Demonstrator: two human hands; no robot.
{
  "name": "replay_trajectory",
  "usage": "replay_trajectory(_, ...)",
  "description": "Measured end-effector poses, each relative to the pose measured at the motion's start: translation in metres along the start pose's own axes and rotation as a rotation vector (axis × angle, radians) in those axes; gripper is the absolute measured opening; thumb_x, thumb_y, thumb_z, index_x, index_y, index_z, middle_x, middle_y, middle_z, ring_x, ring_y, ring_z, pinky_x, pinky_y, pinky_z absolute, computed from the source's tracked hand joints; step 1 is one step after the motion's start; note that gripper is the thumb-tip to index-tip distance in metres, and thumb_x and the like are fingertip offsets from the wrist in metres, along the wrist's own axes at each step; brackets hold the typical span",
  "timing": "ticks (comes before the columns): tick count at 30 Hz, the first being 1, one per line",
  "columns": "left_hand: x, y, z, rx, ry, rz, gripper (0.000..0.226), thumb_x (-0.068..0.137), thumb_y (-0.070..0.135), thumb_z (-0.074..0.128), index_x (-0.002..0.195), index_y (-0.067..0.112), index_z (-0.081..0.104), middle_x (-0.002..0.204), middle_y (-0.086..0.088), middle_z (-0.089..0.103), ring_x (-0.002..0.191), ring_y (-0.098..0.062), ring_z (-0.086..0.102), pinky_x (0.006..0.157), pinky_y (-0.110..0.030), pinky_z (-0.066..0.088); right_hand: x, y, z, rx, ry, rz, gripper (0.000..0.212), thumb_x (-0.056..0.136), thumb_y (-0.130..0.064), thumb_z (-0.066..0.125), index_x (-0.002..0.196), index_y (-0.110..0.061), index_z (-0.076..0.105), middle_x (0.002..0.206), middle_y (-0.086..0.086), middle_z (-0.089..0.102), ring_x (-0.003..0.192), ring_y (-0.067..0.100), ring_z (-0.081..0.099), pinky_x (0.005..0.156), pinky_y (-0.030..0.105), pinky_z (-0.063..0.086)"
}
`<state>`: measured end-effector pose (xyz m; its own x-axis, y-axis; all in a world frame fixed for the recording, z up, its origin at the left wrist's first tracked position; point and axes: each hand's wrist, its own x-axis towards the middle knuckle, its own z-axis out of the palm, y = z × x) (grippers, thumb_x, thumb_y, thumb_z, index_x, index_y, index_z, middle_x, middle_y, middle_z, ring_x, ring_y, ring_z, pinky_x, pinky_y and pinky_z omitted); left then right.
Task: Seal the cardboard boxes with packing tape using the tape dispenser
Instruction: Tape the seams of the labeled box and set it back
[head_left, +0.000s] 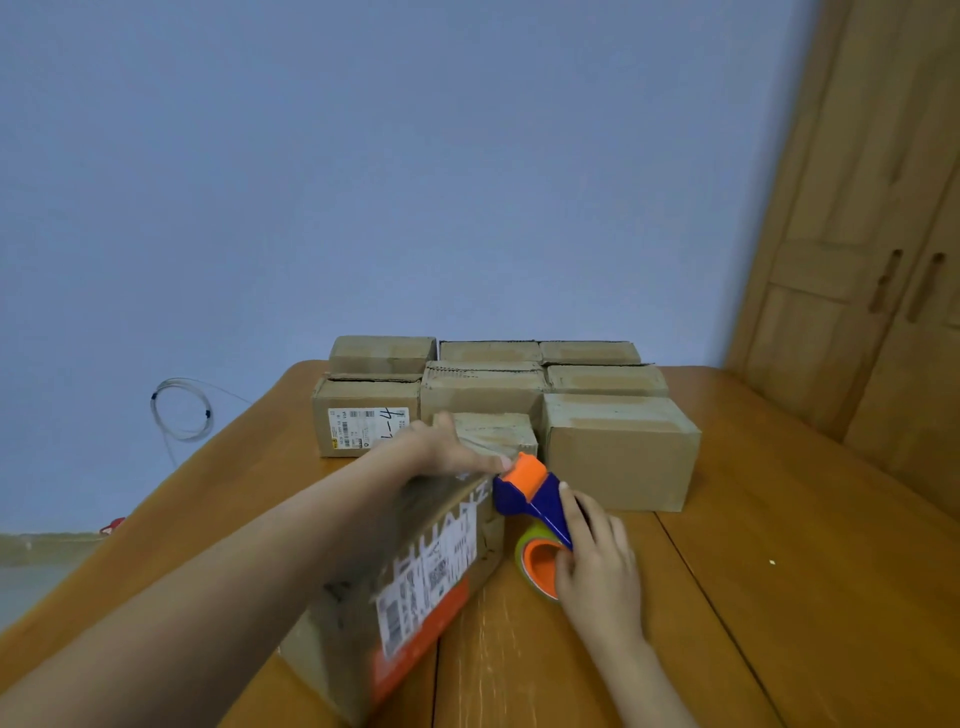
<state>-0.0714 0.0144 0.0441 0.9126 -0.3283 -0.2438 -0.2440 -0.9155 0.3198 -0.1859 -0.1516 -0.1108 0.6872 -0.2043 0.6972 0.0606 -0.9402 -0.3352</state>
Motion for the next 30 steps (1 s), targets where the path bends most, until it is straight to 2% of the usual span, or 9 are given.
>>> replay_trajectory(4,0.000,-0.001,-0.002,0.096,0.017,0.021,0.117,0.067,0.086,0.051,0.153,0.021,0.004,0.154,-0.019,0.024,0.139,-0.038,0.027,0.112,-0.056,0.026,-0.002,-0.007,-0.004,0.008,-0.016,0.006,0.085,0.064,-0.009,0.080,0.138,-0.018,0.039,0.118,0.006,0.057,0.098,0.023,0.054,0.067,0.034,0.054)
replay_trajectory(8,-0.002,0.005,0.007,0.171,0.079,0.044,0.106,0.078,0.076,0.048,0.154,0.022,-0.003,0.159,-0.021,0.001,0.146,-0.040,0.002,0.115,-0.060,0.009,-0.007,-0.012,-0.007,0.062,-0.028,0.020,0.083,0.071,-0.011,0.072,0.142,-0.024,0.031,0.131,0.001,0.042,0.109,0.019,0.046,0.079,0.036,0.053)
replay_trajectory(11,-0.002,0.004,0.016,0.150,0.165,0.075,0.102,0.080,0.077,0.042,0.153,0.023,-0.005,0.160,-0.020,0.006,0.146,-0.039,0.006,0.115,-0.056,0.007,-0.009,-0.013,-0.008,0.126,-0.073,0.004,0.093,0.077,-0.007,0.068,0.147,-0.037,0.015,0.148,-0.009,0.020,0.128,0.017,0.028,0.093,0.036,0.048)
replay_trajectory(13,0.000,-0.002,0.020,0.137,0.226,0.102,0.100,0.082,0.076,0.041,0.153,0.023,-0.005,0.159,-0.019,0.012,0.146,-0.038,0.011,0.115,-0.055,0.009,-0.011,-0.013,-0.008,0.113,-0.087,-0.044,0.095,0.076,-0.005,0.068,0.147,-0.040,0.015,0.151,-0.013,0.017,0.131,0.017,0.024,0.096,0.039,0.047)
replay_trajectory(16,0.002,-0.009,0.022,0.104,0.248,0.135,0.103,0.080,0.079,0.042,0.153,0.022,-0.004,0.158,-0.019,0.016,0.145,-0.037,0.014,0.115,-0.054,0.011,-0.013,-0.011,-0.009,0.076,-0.102,-0.073,0.103,0.071,0.005,0.071,0.148,-0.038,0.018,0.150,-0.011,0.022,0.123,0.017,0.031,0.088,0.035,0.052)
replay_trajectory(18,0.003,-0.011,0.022,0.092,0.248,0.150,0.113,0.069,0.085,0.037,0.153,0.023,-0.003,0.158,-0.018,0.015,0.145,-0.037,0.016,0.115,-0.054,0.013,-0.014,-0.011,-0.011,0.054,-0.108,-0.068,0.104,0.068,0.009,0.072,0.149,-0.035,0.023,0.150,-0.008,0.024,0.116,0.019,0.038,0.080,0.032,0.055)
replay_trajectory(19,0.004,-0.012,0.022,0.088,0.254,0.161,0.114,0.066,0.086,0.036,0.153,0.023,-0.003,0.159,-0.018,0.014,0.144,-0.037,0.016,0.115,-0.054,0.014,-0.014,-0.012,-0.012,0.037,-0.107,-0.066,0.103,0.067,0.010,0.072,0.148,-0.034,0.025,0.150,-0.008,0.025,0.112,0.020,0.041,0.077,0.032,0.056)
replay_trajectory(24,0.006,-0.016,0.023,0.107,0.292,0.217,0.100,0.082,0.077,0.043,0.153,0.023,-0.002,0.159,-0.017,0.013,0.143,-0.039,0.018,0.115,-0.055,0.017,-0.017,-0.020,-0.015,-0.047,-0.086,-0.078,0.096,0.065,0.004,0.075,0.146,-0.028,0.035,0.148,-0.001,0.033,0.098,0.027,0.051,0.070,0.037,0.055)
replay_trajectory(30,0.004,-0.020,0.021,0.106,0.255,0.245,0.113,0.068,0.084,0.039,0.153,0.023,-0.004,0.158,-0.019,0.012,0.143,-0.041,0.018,0.115,-0.054,0.019,-0.019,-0.026,-0.036,-0.091,-0.078,-0.106,0.094,0.061,0.001,0.080,0.141,-0.025,0.039,0.142,0.002,0.038,0.092,0.029,0.056,0.063,0.035,0.054)
